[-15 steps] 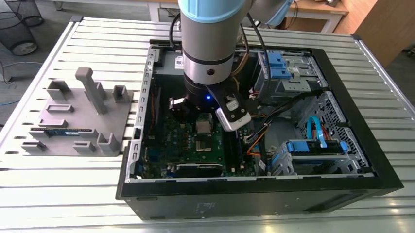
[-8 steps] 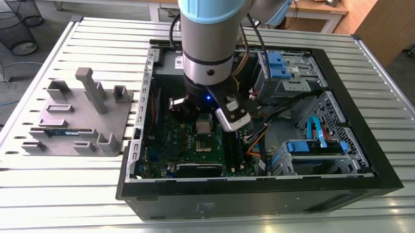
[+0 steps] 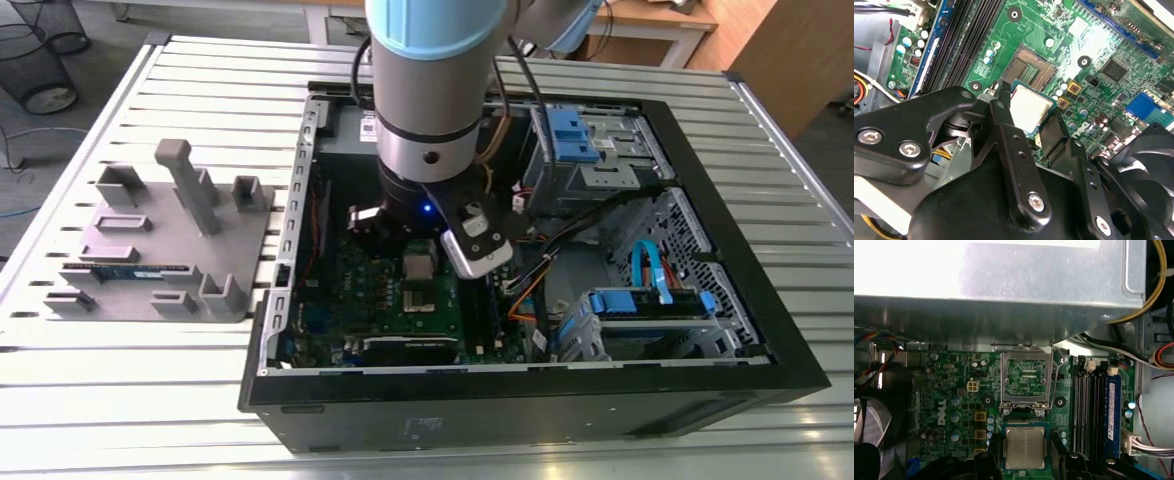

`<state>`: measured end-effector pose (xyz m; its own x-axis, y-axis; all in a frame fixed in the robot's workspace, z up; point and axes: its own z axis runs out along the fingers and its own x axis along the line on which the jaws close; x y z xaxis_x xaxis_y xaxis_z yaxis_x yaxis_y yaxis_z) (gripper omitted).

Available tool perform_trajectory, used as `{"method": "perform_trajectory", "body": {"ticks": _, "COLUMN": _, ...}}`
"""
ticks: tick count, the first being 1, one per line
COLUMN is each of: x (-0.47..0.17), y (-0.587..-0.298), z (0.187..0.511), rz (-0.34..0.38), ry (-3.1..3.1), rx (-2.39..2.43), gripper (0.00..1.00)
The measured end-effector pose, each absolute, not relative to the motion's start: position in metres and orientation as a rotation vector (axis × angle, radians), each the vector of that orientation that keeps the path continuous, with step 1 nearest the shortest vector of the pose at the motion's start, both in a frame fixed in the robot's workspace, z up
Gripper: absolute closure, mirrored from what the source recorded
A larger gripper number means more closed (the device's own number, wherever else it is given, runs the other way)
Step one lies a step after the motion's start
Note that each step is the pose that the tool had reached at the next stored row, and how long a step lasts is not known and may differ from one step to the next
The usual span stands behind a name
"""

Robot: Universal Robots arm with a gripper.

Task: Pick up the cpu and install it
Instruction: 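Place the cpu into insertion slot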

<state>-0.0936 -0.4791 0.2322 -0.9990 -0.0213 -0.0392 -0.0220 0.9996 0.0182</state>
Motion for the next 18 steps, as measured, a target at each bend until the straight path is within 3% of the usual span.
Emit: {"method": "perform_trajectory", "body": {"ticks": 18, "x": -0.094, "y": -0.489, "z": 0.217, "rz": 0.033, "ry": 3.102, "rx": 0.03, "gripper": 0.53}}
